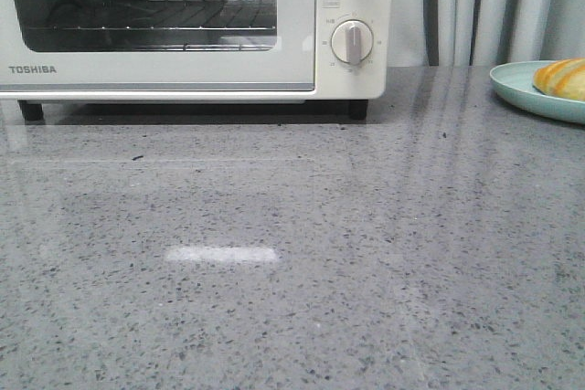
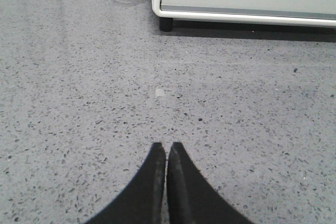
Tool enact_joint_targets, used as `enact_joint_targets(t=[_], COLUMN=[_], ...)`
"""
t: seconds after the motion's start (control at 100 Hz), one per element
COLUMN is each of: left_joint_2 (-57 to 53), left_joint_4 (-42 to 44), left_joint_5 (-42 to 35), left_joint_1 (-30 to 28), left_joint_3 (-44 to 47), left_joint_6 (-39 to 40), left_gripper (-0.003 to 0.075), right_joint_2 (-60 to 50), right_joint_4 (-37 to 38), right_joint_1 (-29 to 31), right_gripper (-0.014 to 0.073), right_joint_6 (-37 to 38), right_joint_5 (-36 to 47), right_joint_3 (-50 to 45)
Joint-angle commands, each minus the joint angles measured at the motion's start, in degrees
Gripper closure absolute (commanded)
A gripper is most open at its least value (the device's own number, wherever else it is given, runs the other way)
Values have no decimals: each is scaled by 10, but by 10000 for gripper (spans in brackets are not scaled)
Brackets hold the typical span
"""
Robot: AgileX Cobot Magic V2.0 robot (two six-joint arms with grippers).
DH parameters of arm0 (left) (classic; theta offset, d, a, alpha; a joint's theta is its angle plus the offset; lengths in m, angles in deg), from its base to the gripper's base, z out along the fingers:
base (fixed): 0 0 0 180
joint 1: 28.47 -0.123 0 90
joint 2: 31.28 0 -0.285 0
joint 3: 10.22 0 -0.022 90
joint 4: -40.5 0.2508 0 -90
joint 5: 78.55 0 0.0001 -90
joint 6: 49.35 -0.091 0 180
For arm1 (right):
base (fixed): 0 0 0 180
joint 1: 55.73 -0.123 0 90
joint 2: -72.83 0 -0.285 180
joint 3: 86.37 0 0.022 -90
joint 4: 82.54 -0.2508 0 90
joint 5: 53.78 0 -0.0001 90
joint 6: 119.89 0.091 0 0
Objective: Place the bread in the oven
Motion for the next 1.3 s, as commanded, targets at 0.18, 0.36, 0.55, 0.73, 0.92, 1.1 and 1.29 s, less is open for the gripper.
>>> enact_joint_targets(t=[0.18, 0.36, 0.55, 0.73, 0.92, 1.1, 1.29], left_joint_2=[-17, -17, -17, -17, -17, -17, -17], left_joint_4=[-7, -7, -7, -7, -7, -13, -272], left_joint_5=[-31, -31, -31, -31, -31, -39, -156], left_joint_1=[-1, -1, -1, -1, -1, -1, -1], left_joint_3=[13, 13, 13, 13, 13, 13, 13], left_joint_6=[6, 6, 6, 6, 6, 6, 6], left_gripper=[741, 741, 741, 741, 741, 741, 741], right_joint_2=[-12, -12, -12, -12, -12, -12, -12], right_joint_4=[2, 2, 2, 2, 2, 38, -23], right_joint_1=[2, 2, 2, 2, 2, 2, 2], right_gripper=[664, 664, 664, 664, 664, 664, 664], right_joint_6=[-3, -3, -3, -3, -3, -3, 7], right_joint_5=[19, 19, 19, 19, 19, 74, 320], right_joint_3=[-7, -7, -7, -7, -7, -7, -7])
